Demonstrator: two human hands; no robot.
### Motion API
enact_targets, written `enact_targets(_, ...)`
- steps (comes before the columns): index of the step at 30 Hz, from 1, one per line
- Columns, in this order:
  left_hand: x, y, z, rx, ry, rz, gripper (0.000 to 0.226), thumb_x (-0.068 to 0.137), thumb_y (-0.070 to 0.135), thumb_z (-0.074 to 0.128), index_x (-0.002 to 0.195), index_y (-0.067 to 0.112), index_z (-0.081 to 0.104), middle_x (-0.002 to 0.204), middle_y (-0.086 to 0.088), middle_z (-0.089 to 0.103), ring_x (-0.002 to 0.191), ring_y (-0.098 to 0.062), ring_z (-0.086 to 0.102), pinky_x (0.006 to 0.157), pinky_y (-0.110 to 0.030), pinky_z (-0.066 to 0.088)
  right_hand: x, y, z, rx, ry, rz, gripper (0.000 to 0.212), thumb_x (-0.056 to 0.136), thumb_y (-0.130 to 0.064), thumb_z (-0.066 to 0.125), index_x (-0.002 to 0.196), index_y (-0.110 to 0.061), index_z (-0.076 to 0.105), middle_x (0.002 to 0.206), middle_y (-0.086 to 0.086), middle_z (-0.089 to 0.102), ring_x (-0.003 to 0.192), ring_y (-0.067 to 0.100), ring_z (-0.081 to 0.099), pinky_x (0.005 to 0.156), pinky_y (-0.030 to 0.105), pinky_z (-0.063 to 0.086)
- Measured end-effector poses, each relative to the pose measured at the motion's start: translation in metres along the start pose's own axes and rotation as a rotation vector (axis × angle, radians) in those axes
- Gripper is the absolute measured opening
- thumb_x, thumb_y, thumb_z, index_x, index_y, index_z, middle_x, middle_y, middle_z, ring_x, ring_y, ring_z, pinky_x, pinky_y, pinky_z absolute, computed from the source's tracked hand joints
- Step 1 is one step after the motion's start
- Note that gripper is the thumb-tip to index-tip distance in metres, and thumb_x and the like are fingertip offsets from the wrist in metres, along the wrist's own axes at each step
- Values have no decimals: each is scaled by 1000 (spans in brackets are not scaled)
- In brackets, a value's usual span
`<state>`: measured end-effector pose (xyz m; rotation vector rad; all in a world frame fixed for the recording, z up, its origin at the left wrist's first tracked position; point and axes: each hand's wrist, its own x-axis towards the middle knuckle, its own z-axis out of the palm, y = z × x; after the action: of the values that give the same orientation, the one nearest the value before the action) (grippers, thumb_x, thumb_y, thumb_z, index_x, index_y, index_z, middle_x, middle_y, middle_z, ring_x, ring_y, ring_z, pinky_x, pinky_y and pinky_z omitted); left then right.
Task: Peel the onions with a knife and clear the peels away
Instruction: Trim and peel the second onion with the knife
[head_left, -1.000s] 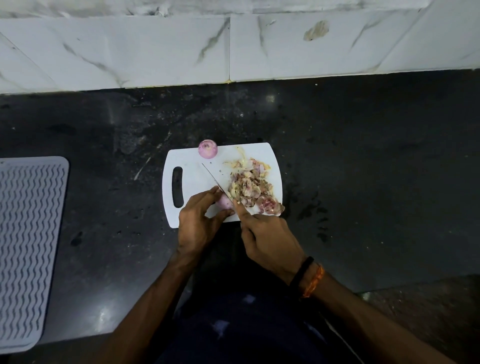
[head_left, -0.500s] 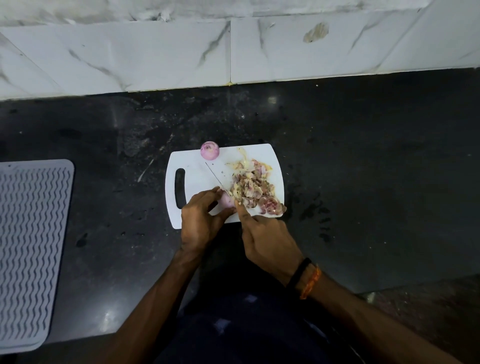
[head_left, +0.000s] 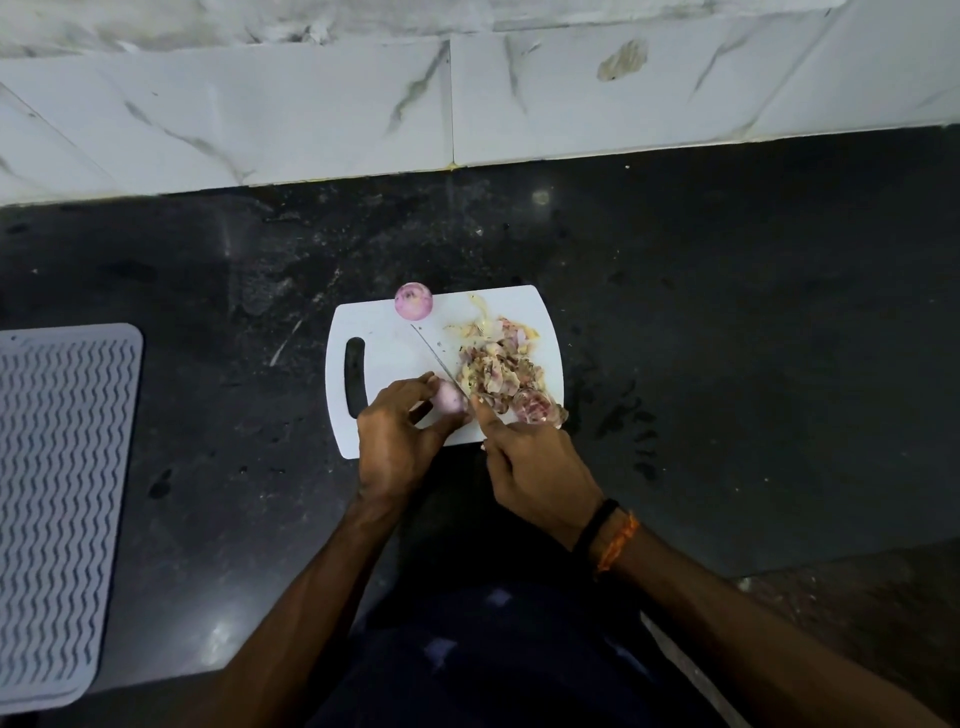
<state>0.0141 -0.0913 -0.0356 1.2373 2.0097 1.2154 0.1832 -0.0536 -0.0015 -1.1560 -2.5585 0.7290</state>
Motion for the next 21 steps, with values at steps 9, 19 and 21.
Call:
enact_targets(9, -2, -1, 2, -66, 33, -108, 41, 70, 17, 92, 106, 8, 76, 111, 1, 72, 102, -15, 69, 86, -38, 61, -9, 7, 15, 25, -3, 35, 56, 93, -24, 40, 146, -7, 48, 76, 8, 67, 59, 30, 60, 49, 41, 49)
enact_targets(19, -5, -5, -3, -166, 50, -229, 46, 64, 17, 95, 103, 6, 74, 108, 4, 74, 101, 1, 69, 86, -18, 56, -23, 22, 34, -7, 30, 25, 58, 92, -27, 38, 148, -14, 44, 89, 9, 70, 65, 34, 64, 50, 43, 52)
enact_targets(21, -8, -7, -4, -206, 41, -247, 47, 64, 14, 95, 105, 7, 73, 111, 3, 74, 102, -5, 71, 88, -24, 58, -22, 23, 34, -16, 53, 33, 57, 93, -28, 37, 149, -15, 44, 86, 9, 70, 64, 34, 64, 50, 44, 52)
